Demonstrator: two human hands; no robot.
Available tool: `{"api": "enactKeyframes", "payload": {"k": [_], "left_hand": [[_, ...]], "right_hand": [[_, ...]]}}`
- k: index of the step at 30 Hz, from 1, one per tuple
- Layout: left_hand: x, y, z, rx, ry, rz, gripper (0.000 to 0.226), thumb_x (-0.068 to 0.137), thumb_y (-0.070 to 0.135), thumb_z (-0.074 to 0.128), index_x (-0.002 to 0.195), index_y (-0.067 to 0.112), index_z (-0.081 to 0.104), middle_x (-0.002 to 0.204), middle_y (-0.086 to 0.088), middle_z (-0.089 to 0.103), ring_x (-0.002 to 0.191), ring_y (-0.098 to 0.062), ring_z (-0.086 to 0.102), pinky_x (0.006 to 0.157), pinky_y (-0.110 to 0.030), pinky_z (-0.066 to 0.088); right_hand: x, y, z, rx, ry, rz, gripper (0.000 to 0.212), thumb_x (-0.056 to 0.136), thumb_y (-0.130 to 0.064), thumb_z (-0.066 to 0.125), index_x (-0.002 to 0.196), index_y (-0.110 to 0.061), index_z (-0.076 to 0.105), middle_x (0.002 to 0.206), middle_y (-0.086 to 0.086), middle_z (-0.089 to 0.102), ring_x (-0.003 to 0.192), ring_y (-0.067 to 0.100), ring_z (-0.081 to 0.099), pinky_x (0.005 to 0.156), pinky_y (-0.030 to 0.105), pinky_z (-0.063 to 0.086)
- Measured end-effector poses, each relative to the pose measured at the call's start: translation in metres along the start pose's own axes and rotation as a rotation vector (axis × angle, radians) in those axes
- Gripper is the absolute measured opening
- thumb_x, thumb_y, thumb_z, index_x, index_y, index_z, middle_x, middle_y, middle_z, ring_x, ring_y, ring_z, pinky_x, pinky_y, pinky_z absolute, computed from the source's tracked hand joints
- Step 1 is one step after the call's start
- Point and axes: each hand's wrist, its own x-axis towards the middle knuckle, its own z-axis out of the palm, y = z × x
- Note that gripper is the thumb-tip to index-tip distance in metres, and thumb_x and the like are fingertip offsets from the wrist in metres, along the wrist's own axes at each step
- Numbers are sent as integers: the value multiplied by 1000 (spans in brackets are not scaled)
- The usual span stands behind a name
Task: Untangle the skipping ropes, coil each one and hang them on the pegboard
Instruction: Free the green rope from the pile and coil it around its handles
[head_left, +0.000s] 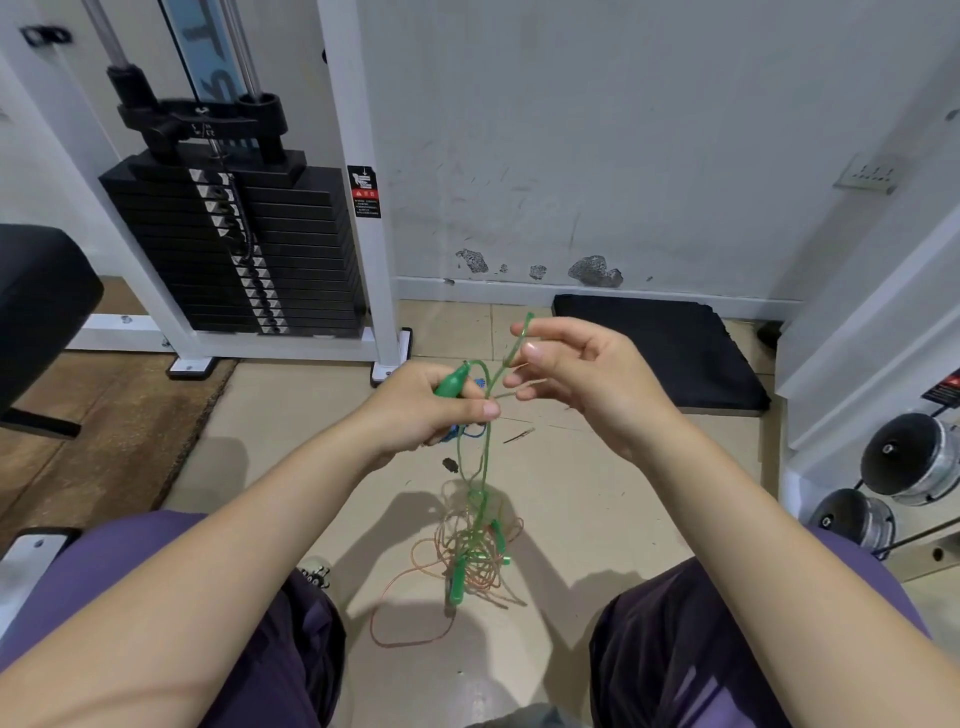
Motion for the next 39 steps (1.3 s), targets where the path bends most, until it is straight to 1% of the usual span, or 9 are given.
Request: {"api": "enactKeyframes", "payload": {"k": [4,8,12,17,22,25,29,35,39], "left_hand": [[2,3,-5,-239,34,78,20,65,33,83,68,17,71,69,-15,59,35,-9,32,39,-18,26],[3,2,-6,-361,-20,135,24,76,26,74,80,4,65,49,2,57,32,-5,30,41,-17,25],[3,4,-10,-308,-7,94,23,67,23,87,86,16,76,79,-5,72,39,-6,34,41,-17,29],[-2,-3,-4,103,-182,-10,13,72,20,88,75,29,78,59,3,53,45,-7,36,41,-15,28],[-1,-5,-2,74,-76,10,9,79,17,82,75,19,74,63,7,68,43,-8,44,43,-15,37],[-1,-1,-3,-8,-32,33,10,83,13,78,84,6,72,63,2,72,42,-5,52,42,-10,36],[-2,3,-1,-113,9,77,11,80,19,80,77,12,72,54,-4,67,38,-5,52,38,-11,32],[0,3,-2,-183,68,95,19,67,34,86,70,20,74,80,-30,68,58,-22,59,44,-21,34],[0,2,-6,-171,51,96,18,66,30,86,77,23,74,70,-10,68,48,-13,56,43,-19,35]], "right_hand": [[-2,13,0,-377,-174,196,20,84,-1,72,103,-4,70,81,12,69,71,22,66,66,31,58],[-5,23,9,-631,-289,220,10,88,0,68,97,3,71,74,8,66,65,16,63,69,32,56],[-5,13,8,-430,-205,141,9,91,4,61,94,4,69,75,12,66,66,19,65,66,27,57],[-6,-1,5,-96,-130,19,12,93,2,57,95,-2,69,83,21,68,76,26,68,74,32,58],[-3,-6,1,81,-28,-33,12,93,-4,60,100,-3,69,85,14,70,80,27,70,74,31,58],[-1,-3,-1,-40,9,37,18,89,-6,67,107,-5,68,88,14,70,79,25,70,73,32,57],[-6,8,5,-412,-182,243,20,83,-3,73,102,-4,69,83,8,69,77,17,65,74,34,57],[-9,16,17,-449,-191,191,10,86,-3,71,93,4,70,79,8,66,71,16,63,66,28,53],[-8,12,15,-366,-161,143,5,90,1,64,93,5,66,74,11,65,68,16,64,70,31,54]]}}
